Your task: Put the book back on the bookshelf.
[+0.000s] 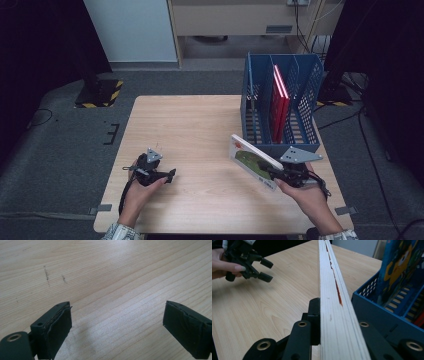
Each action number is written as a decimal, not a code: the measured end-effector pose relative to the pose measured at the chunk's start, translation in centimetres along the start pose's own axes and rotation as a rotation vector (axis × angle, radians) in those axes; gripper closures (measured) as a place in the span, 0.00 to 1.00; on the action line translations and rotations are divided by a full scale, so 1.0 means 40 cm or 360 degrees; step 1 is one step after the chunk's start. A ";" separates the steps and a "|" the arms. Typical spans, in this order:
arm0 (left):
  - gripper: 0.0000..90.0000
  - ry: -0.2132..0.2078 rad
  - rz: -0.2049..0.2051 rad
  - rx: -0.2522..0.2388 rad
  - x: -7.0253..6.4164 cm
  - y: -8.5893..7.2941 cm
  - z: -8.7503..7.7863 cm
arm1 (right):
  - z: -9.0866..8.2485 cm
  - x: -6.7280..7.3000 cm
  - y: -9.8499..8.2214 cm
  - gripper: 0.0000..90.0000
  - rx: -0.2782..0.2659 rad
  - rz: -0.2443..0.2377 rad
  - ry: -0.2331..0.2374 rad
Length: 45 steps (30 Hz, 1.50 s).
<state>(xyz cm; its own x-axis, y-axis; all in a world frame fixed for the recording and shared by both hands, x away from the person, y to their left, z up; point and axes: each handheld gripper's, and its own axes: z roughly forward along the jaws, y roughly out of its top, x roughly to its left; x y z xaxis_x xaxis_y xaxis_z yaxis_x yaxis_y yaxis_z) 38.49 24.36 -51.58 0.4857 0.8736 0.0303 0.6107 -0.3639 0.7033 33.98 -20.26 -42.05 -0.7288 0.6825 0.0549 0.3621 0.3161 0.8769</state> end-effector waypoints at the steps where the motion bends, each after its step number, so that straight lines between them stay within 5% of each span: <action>1: 0.09 0.0001 0.0000 0.0000 0.000 0.000 0.000 | -0.006 -0.002 0.001 0.84 -0.0009 0.0011 -0.0003; 15: 0.09 0.0011 -0.0009 0.0011 0.003 -0.002 0.006 | -0.079 -0.041 0.064 0.84 -0.0059 -0.0015 -0.0119; 24: 0.08 0.0020 0.0002 0.0031 0.004 -0.003 0.010 | -0.124 -0.071 0.065 0.84 -0.0080 0.0013 -0.0190; 45: 0.06 0.0090 -0.0086 -0.0007 0.050 -0.010 0.008 | -0.139 -0.133 0.065 0.84 -0.0073 0.0082 -0.0344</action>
<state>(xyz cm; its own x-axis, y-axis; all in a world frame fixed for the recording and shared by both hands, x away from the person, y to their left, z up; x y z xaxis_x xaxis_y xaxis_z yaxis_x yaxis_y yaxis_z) 39.40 26.15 -52.03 0.4156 0.9090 0.0322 0.6324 -0.3142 0.7080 35.58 -26.75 -37.43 -0.5666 0.8240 0.0011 0.3651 0.2499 0.8968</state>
